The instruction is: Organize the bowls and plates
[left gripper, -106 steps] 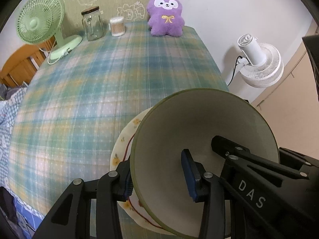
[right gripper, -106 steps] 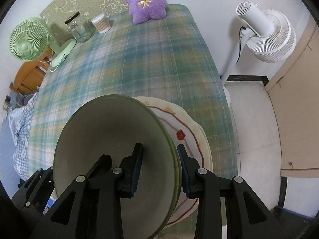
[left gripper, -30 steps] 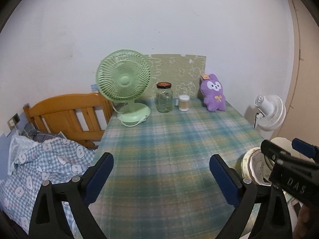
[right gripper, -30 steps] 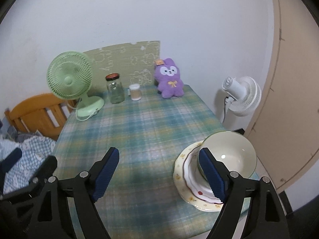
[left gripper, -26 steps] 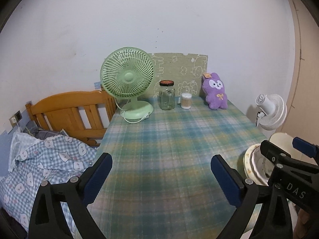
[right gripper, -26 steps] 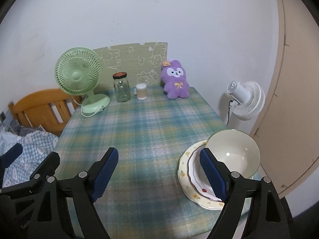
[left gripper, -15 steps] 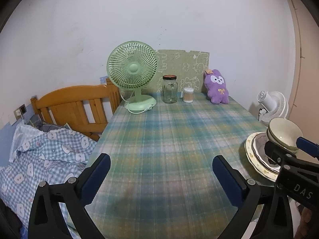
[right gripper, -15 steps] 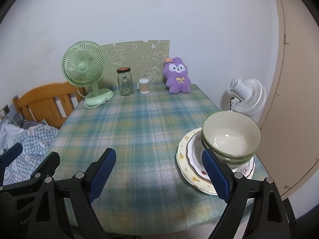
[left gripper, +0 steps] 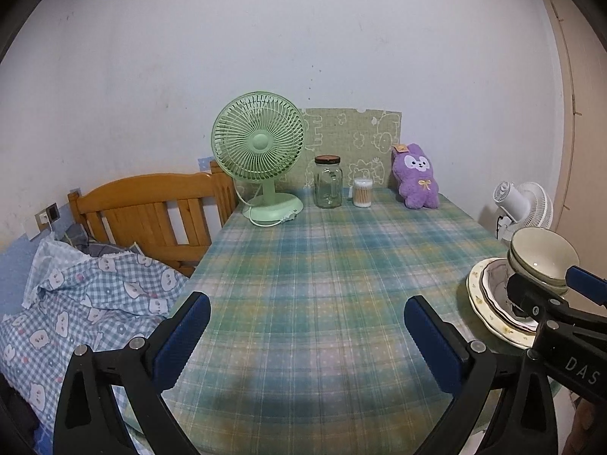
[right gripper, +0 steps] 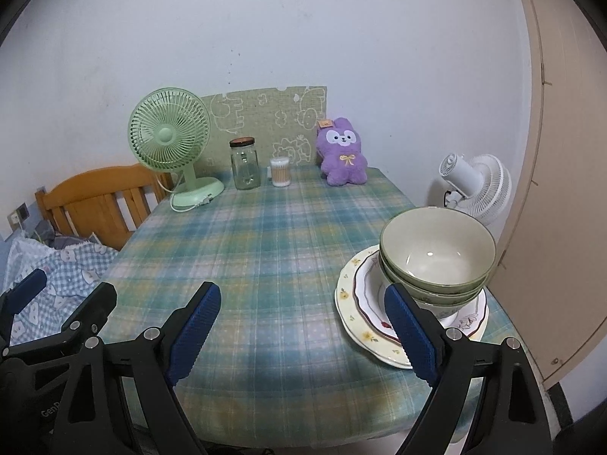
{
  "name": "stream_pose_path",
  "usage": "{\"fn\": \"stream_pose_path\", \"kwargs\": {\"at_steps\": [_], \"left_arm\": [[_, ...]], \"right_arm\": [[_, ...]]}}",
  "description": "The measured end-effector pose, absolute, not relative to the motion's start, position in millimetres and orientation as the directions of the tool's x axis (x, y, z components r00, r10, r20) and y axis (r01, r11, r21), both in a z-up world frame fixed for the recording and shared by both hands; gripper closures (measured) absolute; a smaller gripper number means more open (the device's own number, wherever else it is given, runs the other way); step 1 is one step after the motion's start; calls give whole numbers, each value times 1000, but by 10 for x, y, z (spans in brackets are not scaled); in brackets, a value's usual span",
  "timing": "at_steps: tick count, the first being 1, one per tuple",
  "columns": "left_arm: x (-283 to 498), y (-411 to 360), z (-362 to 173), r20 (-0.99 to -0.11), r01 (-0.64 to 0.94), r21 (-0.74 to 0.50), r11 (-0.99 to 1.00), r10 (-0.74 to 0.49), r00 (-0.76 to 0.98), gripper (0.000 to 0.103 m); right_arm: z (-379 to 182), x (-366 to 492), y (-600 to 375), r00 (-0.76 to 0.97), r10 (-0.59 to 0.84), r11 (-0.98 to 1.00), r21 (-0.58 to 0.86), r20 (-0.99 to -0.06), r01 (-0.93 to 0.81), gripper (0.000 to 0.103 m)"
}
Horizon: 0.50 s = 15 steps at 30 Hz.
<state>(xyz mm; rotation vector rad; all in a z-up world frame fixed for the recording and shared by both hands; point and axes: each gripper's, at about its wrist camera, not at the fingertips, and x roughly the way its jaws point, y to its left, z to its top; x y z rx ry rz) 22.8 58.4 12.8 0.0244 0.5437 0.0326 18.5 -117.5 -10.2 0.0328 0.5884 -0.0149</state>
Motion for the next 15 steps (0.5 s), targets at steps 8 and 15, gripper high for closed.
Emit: {"fn": "stream_pose_path", "kwargs": {"at_steps": [8,15], "left_arm": [[237,600,136,-521,-27,29,999,38,853,0],[268,624,138,-533,-30,18,999,35,845,0]], "right_arm": [[-101,193,-1177,830,-6,999,25,-558,24,13],[-124,196,-1145,823,-3,1000,20,-567,17,13]]}}
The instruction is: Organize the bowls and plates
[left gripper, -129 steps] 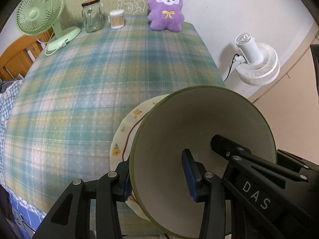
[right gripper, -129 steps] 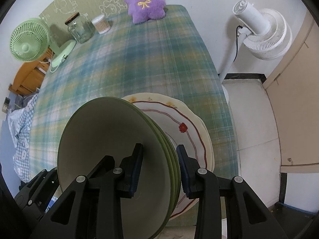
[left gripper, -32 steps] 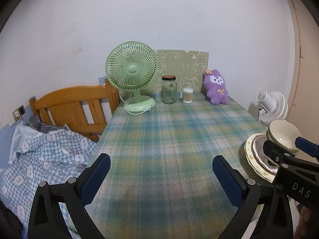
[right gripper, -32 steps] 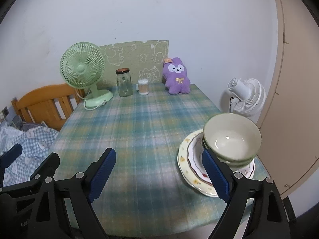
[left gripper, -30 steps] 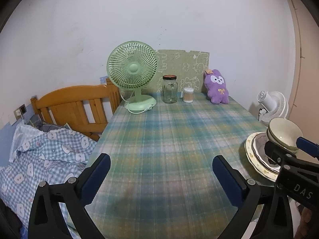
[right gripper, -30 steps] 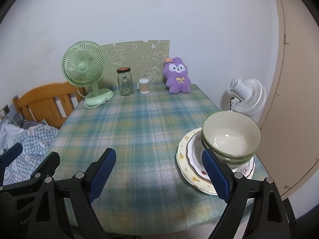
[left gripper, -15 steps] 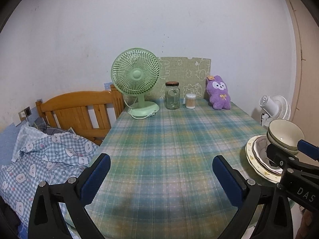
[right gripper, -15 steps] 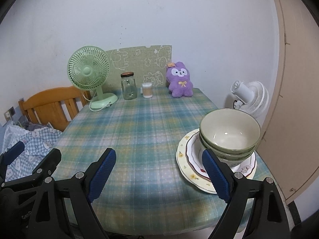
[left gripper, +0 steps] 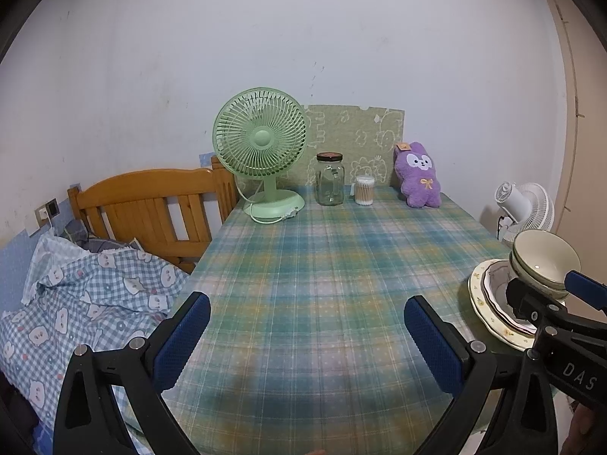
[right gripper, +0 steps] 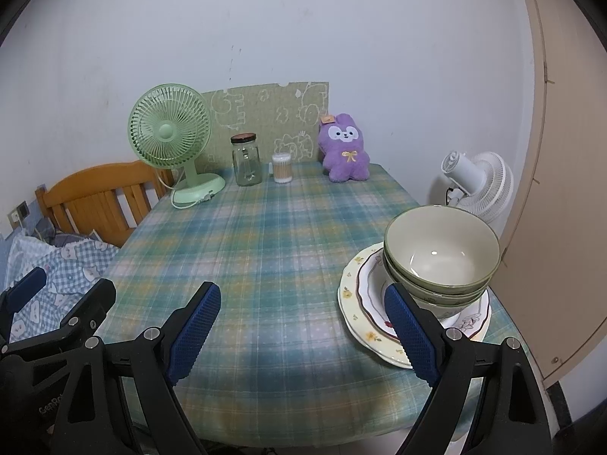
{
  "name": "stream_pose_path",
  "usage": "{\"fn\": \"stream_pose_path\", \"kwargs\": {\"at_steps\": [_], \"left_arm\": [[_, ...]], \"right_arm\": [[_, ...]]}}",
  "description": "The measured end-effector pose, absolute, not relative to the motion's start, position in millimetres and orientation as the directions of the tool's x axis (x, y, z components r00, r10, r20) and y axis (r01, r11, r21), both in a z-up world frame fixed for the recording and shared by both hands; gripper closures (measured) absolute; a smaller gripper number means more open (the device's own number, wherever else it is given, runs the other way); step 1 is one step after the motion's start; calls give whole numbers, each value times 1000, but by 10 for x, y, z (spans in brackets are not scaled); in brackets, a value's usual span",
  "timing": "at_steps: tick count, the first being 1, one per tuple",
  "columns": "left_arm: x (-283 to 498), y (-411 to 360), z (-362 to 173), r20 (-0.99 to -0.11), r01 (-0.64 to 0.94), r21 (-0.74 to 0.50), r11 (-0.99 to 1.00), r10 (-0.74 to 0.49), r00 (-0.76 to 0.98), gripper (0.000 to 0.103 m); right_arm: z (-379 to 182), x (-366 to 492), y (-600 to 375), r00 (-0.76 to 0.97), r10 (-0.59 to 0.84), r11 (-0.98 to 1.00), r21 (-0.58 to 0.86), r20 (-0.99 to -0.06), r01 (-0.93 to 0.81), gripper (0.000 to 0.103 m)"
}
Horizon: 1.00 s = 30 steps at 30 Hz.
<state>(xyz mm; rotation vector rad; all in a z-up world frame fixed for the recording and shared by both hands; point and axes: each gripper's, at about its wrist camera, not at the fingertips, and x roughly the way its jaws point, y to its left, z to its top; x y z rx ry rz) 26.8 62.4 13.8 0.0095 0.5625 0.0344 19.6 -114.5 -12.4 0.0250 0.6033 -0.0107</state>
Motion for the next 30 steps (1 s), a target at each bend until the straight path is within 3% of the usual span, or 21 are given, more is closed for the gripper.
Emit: {"fn": "stream_pose_path", "kwargs": {"at_steps": [30], "left_arm": [[294,575,323,-534,7,-15,1000,-13,845,0]], "right_arm": [[89,207,-1210,818,-36,999,7,-574,49,13]]}}
